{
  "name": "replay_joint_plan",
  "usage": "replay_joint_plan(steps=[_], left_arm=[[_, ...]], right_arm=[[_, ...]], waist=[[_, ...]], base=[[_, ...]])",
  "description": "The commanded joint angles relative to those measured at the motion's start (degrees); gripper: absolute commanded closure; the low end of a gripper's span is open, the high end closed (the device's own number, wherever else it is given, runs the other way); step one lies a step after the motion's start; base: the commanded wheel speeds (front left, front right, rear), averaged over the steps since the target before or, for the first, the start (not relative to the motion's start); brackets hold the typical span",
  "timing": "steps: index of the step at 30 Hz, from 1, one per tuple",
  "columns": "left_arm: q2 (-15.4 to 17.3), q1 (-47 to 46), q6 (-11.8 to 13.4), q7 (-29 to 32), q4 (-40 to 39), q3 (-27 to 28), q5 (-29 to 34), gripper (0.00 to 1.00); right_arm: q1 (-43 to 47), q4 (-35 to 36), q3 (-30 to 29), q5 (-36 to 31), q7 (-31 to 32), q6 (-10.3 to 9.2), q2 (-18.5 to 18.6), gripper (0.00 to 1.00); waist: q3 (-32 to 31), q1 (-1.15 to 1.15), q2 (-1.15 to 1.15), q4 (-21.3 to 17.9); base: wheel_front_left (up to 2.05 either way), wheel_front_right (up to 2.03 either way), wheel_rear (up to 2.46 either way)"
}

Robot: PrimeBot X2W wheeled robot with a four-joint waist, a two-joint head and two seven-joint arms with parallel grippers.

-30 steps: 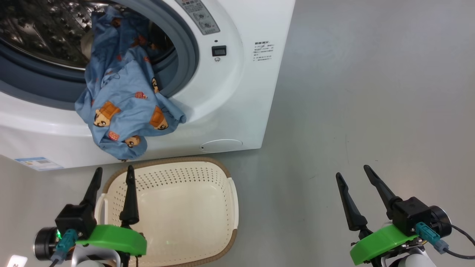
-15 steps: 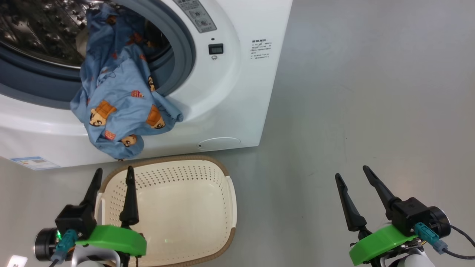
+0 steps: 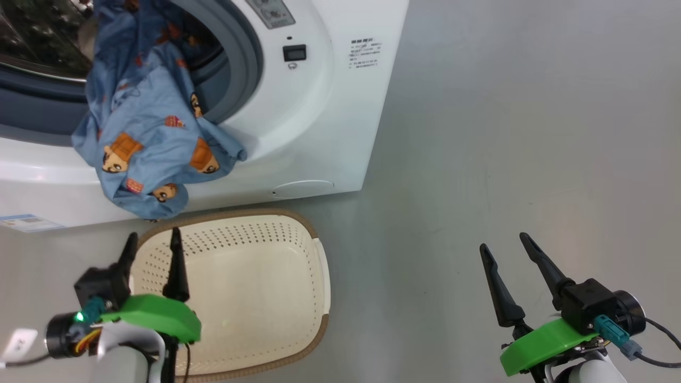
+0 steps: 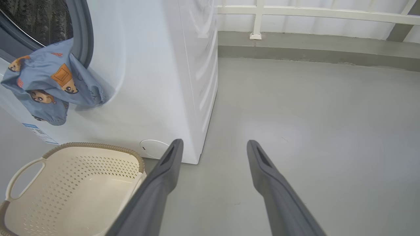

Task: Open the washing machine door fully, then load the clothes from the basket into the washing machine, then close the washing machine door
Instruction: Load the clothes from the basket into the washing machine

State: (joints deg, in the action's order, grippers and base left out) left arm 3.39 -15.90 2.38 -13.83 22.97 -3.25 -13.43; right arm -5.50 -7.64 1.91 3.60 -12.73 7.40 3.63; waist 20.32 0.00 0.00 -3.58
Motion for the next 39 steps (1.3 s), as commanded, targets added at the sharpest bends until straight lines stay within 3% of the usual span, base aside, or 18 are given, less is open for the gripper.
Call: replay_joint_plan(steps=[1,12,39], left_arm=[[1.7,-2.3,0.7,0.6,0.6,2.4,-0.3,0.00],[3.0,-13.4,0.5,2.4,13.0,6.0,-5.0,0.00],[6.9,-31.7,-1.6,-1.0,33.2,7.4,-7.1,0.00]], right_arm=[[-0.9,1.2,1.6,0.4,-0.5,0.09,0.2,0.00],[-2.4,0.8,1.8,0.9,-1.1,0.09,0.5,0.00],[-4.5,-0.5,3.2,1.0,-2.0,0.09,0.7,0.00]], waist=[[1.3,0.00,0.00,-0.9],[4.7,0.00,0.00,-3.0],[8.7,0.00,0.00,-6.8]], base=[[0.00,0.00,0.00],[0.00,0.00,0.00],[0.00,0.00,0.00]])
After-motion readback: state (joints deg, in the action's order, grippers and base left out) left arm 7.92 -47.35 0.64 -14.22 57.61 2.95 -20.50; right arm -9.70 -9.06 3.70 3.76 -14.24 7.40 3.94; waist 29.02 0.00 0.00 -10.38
